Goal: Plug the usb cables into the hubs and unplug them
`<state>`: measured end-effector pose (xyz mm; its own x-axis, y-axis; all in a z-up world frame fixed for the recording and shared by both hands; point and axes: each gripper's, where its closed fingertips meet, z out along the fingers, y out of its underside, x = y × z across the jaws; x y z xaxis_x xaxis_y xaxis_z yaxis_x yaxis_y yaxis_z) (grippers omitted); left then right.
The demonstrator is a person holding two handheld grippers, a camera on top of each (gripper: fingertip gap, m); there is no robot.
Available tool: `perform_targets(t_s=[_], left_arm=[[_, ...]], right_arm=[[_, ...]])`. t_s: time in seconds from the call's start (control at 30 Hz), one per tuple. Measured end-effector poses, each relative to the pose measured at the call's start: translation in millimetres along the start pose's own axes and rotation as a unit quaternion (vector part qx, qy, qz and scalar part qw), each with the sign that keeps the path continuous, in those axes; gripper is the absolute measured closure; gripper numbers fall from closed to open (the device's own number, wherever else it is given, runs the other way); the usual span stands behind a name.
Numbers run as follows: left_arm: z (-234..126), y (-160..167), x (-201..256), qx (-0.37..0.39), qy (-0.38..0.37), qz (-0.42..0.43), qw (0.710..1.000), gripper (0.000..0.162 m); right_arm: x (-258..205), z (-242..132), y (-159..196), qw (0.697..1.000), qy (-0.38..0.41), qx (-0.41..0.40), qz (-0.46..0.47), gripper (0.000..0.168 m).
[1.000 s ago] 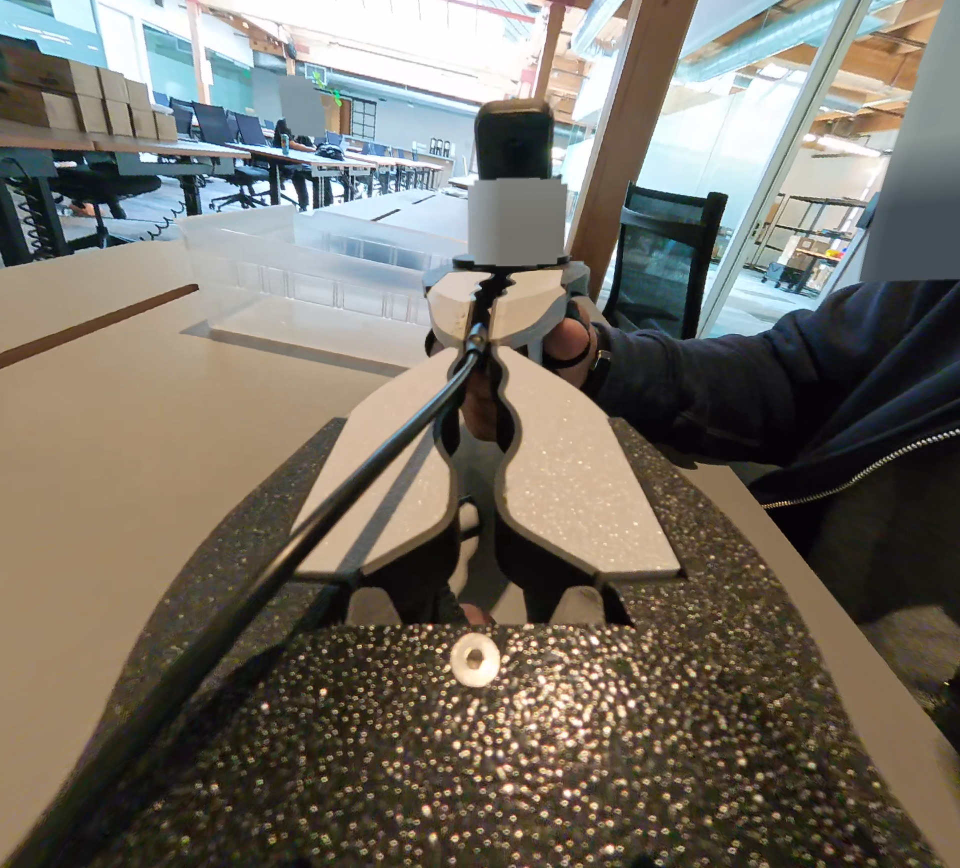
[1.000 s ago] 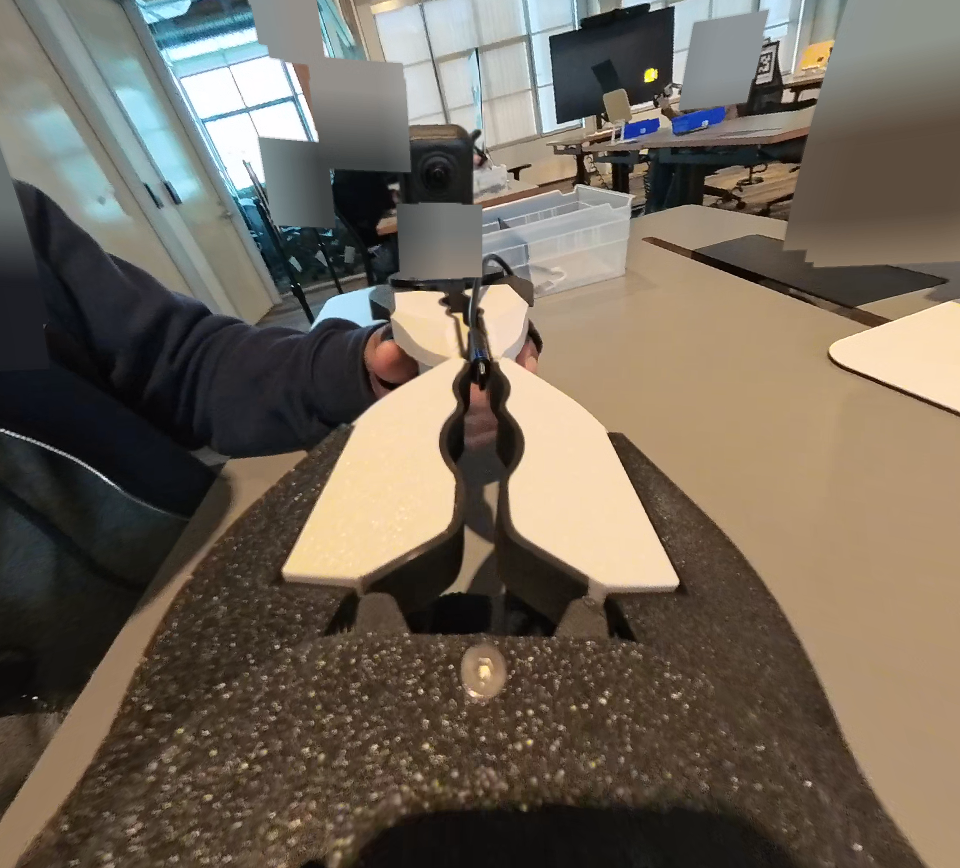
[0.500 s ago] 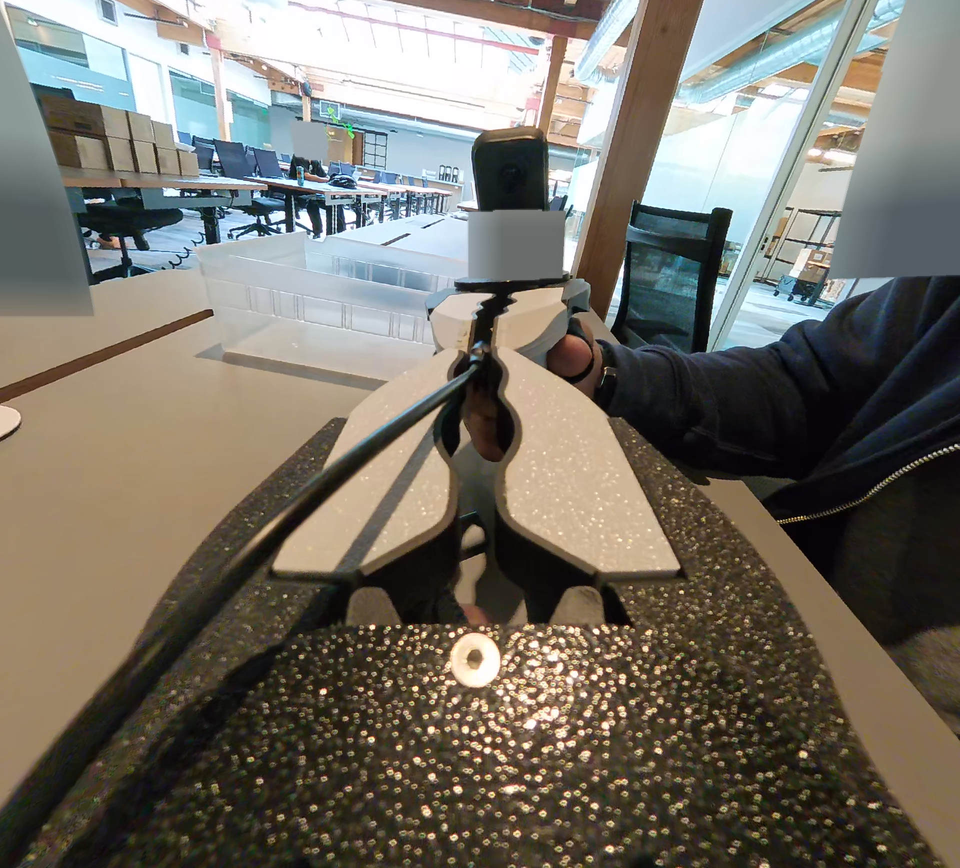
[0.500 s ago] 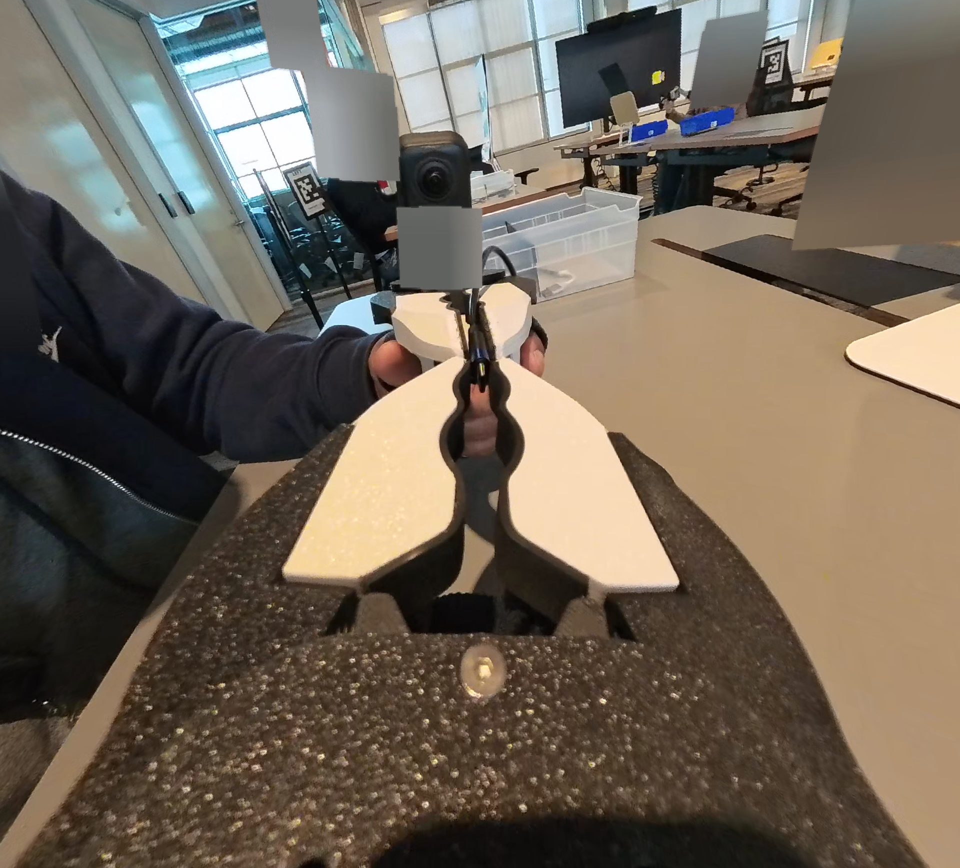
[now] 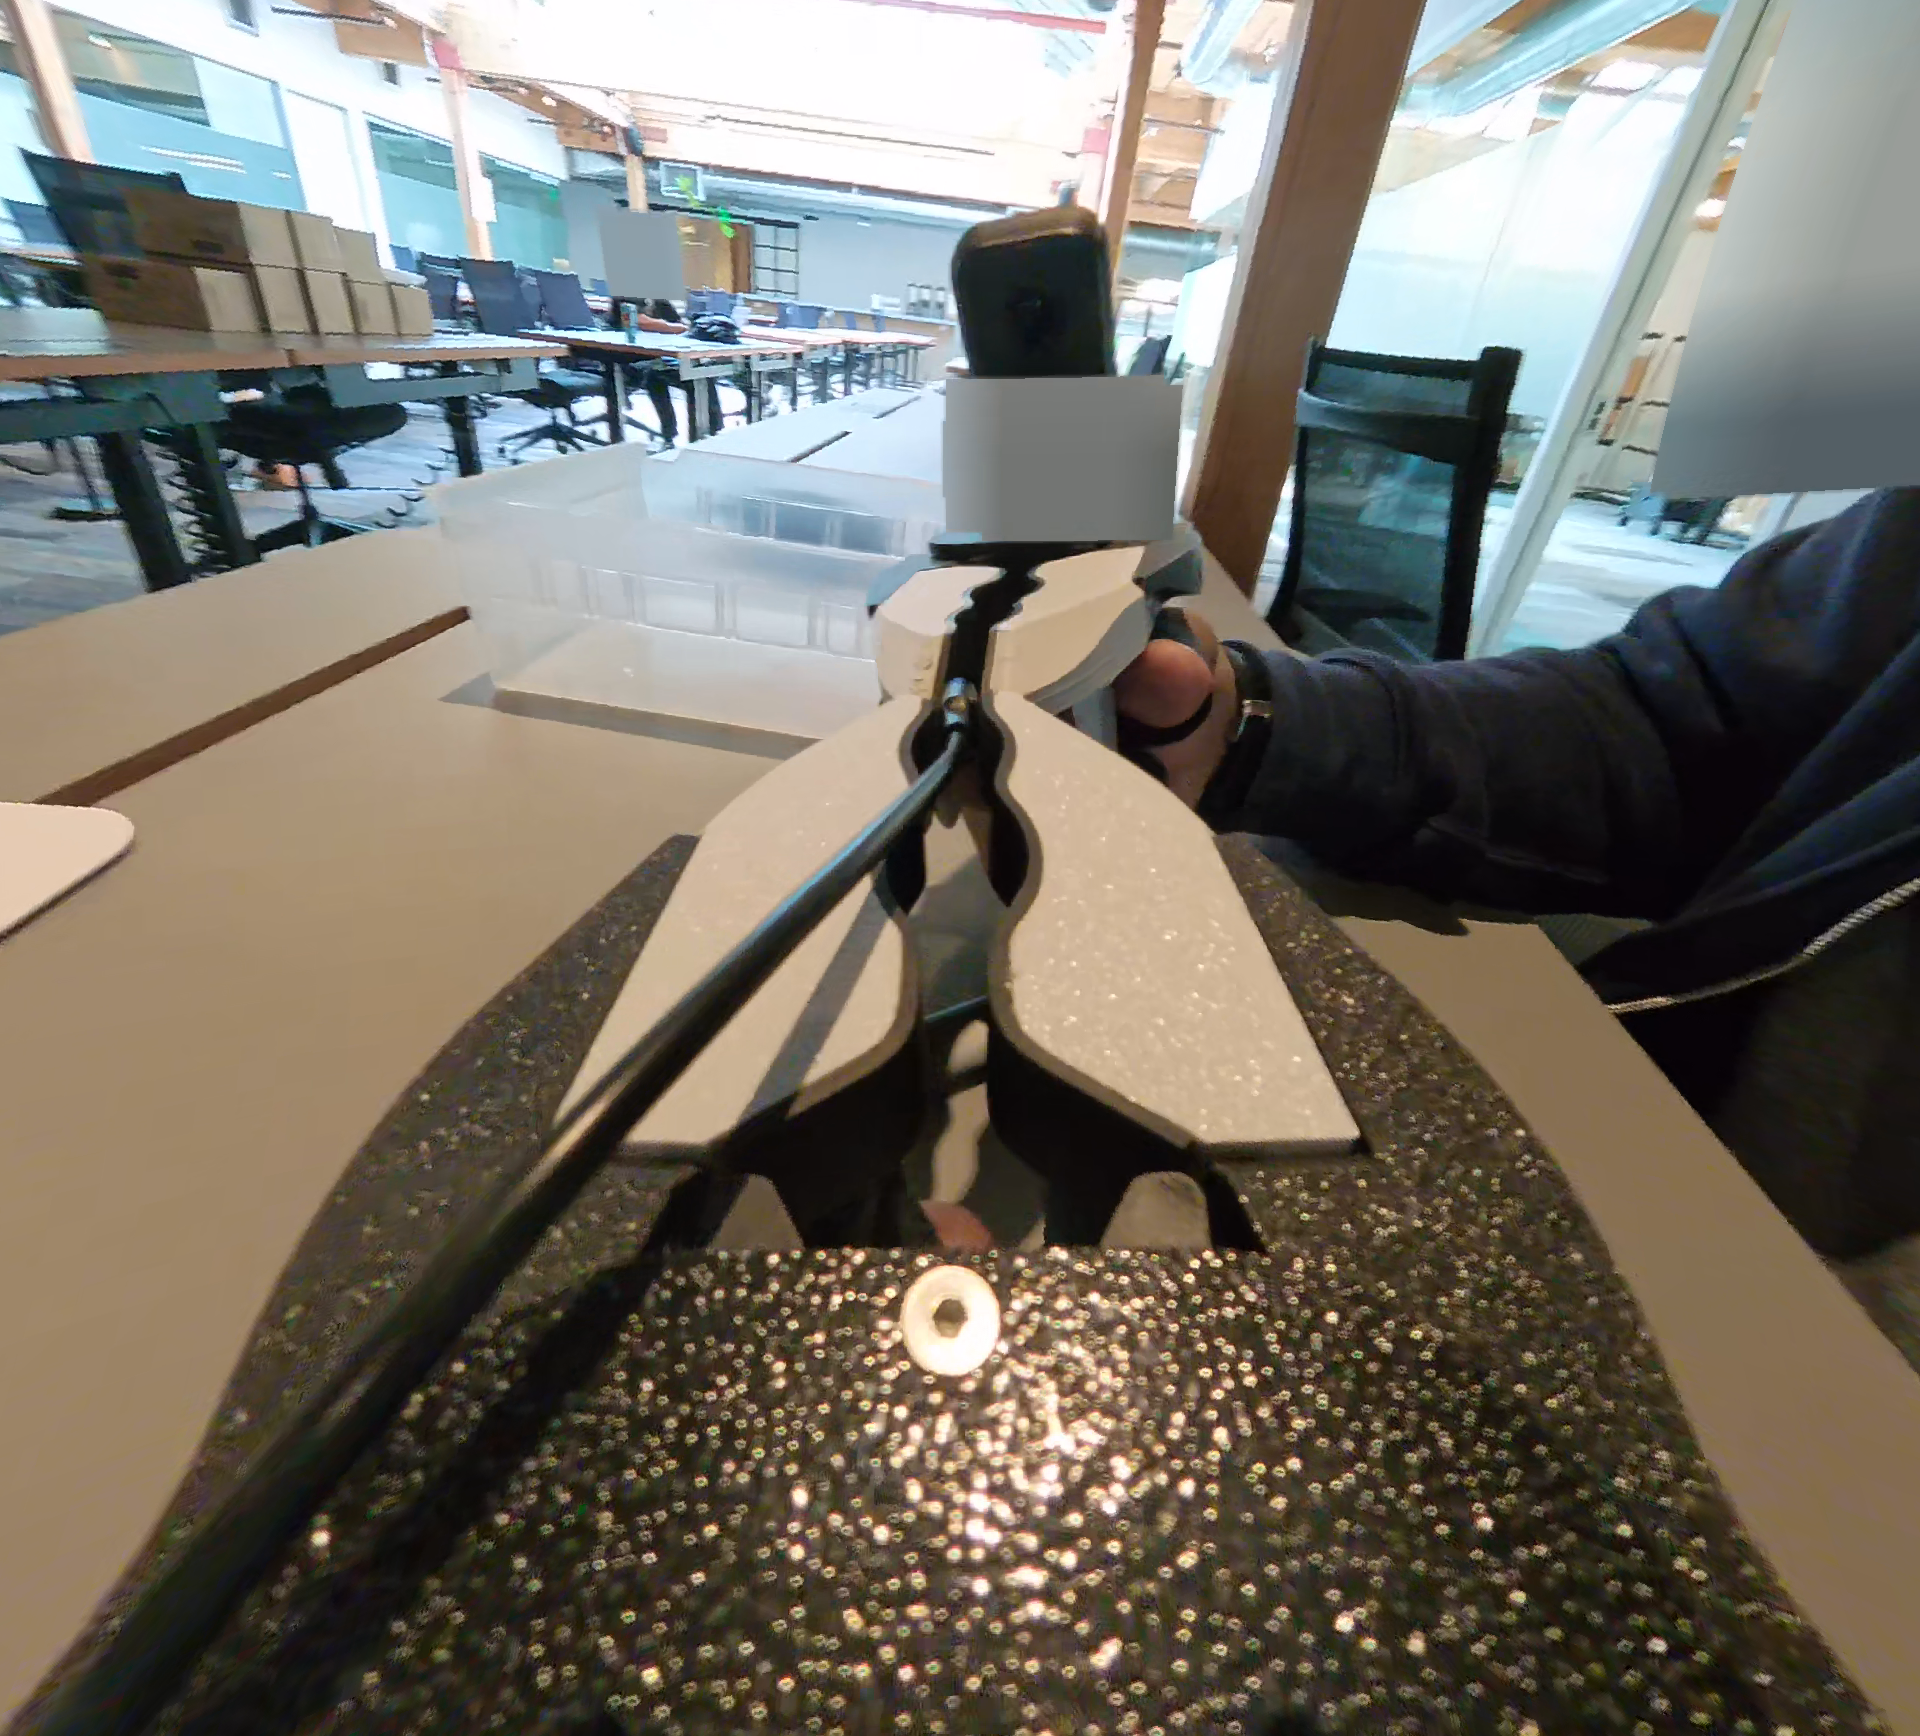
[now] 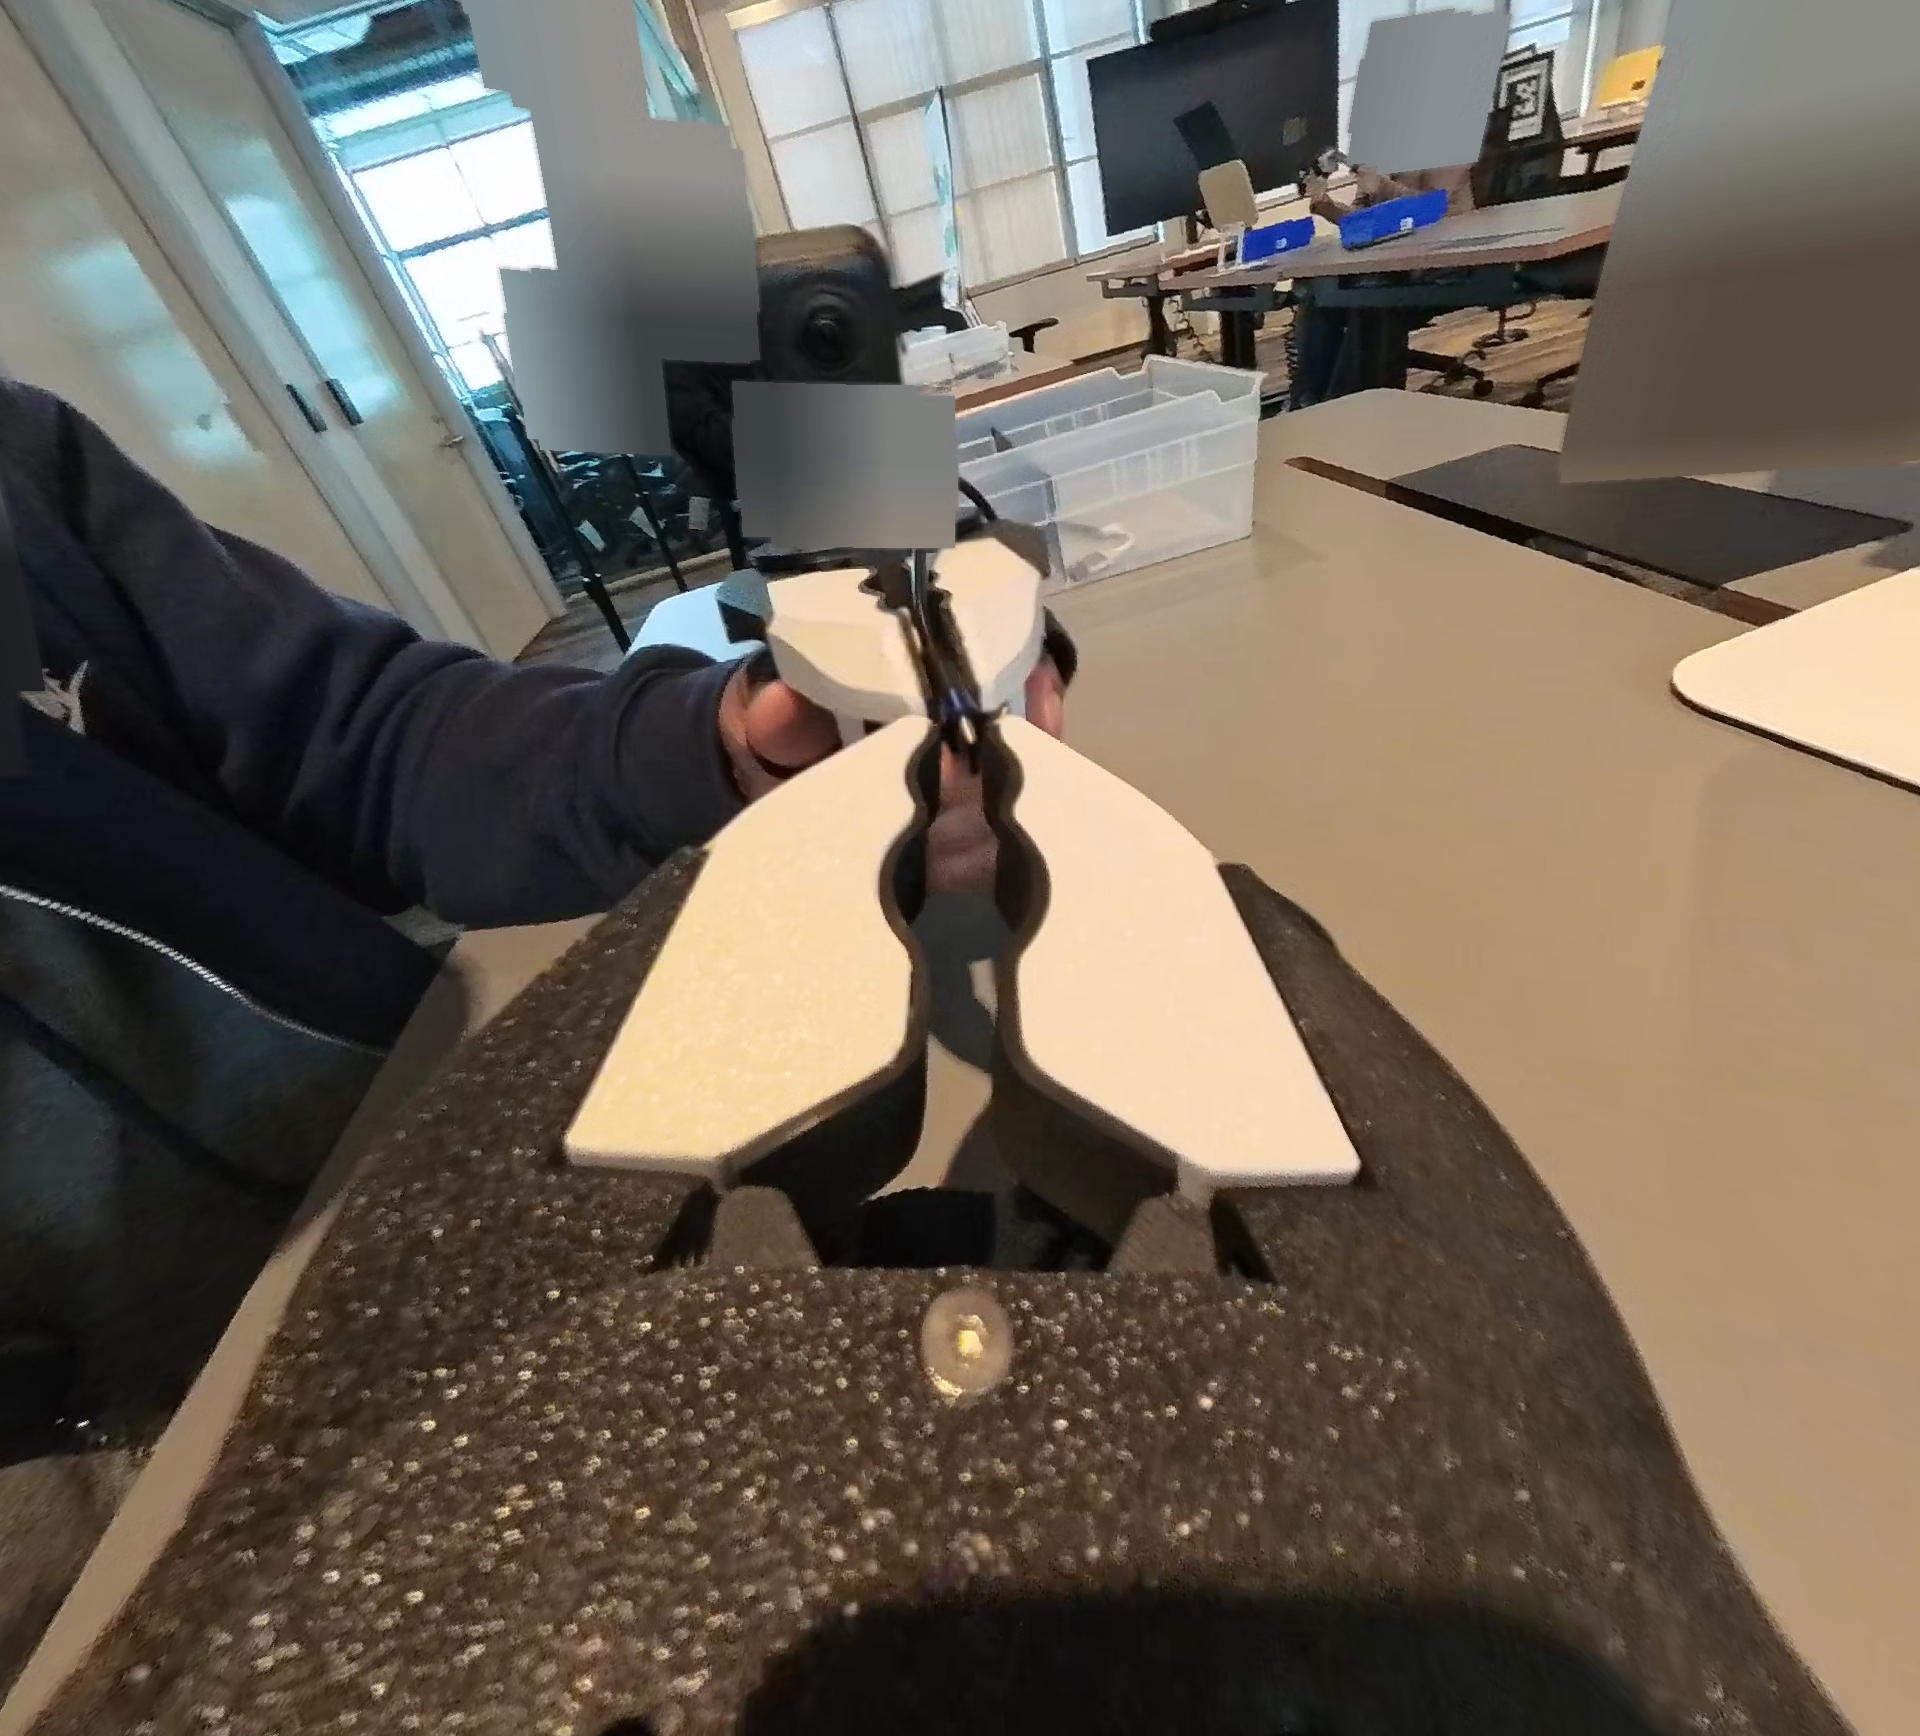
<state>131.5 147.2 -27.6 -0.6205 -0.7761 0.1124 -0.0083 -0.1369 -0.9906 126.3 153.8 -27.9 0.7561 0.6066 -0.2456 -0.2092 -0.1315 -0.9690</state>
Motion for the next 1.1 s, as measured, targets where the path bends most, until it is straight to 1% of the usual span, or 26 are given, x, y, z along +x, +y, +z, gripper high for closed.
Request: perform_targets(t_s=[0.1, 0.2, 0.27, 0.37, 0.43, 0.47, 0.53, 0.57, 0.83, 1.1], left_arm=[[-12, -17, -12, 0.035, -0.035, 0.004, 0.999, 0.156], [-35, -37, -31, 0.067, -0.084, 0.013, 0.994, 0.156], [-48, -48, -40, 0.078, -0.109, 0.025, 0.991, 0.156], [-63, -61, -49, 0.089, -0.141, 0.041, 0.985, 0.156], [-68, -63, -53, 0.089, -0.160, 0.048, 0.982, 0.156], [-69, -63, -55, 0.087, -0.166, 0.051, 0.981, 0.156], [-68, -59, -56, 0.078, -0.170, 0.056, 0.981, 0.156], [-67, -57, -56, 0.073, -0.170, 0.057, 0.981, 0.156], [-58, -45, -55, 0.040, -0.167, 0.066, 0.983, 0.156], [-57, -39, -60, 0.009, -0.188, 0.089, 0.978, 0.156]], right_arm=[[12, -5, 3, 0.999, 0.043, -0.026, -0.015, 0.152], [32, -10, 21, 0.986, 0.115, -0.112, -0.051, 0.143], [40, -14, 42, 0.967, 0.151, -0.193, -0.076, 0.137], [44, -17, 73, 0.933, 0.177, -0.298, -0.095, 0.130], [46, -17, 86, 0.915, 0.189, -0.339, -0.111, 0.130], [47, -17, 91, 0.907, 0.192, -0.354, -0.123, 0.135], [45, -14, 95, 0.898, 0.191, -0.367, -0.153, 0.145], [44, -13, 96, 0.895, 0.190, -0.370, -0.158, 0.147], [52, -19, 118, 0.870, 0.206, -0.422, -0.153, 0.146], [52, -19, 120, 0.871, 0.213, -0.421, -0.139, 0.141]])
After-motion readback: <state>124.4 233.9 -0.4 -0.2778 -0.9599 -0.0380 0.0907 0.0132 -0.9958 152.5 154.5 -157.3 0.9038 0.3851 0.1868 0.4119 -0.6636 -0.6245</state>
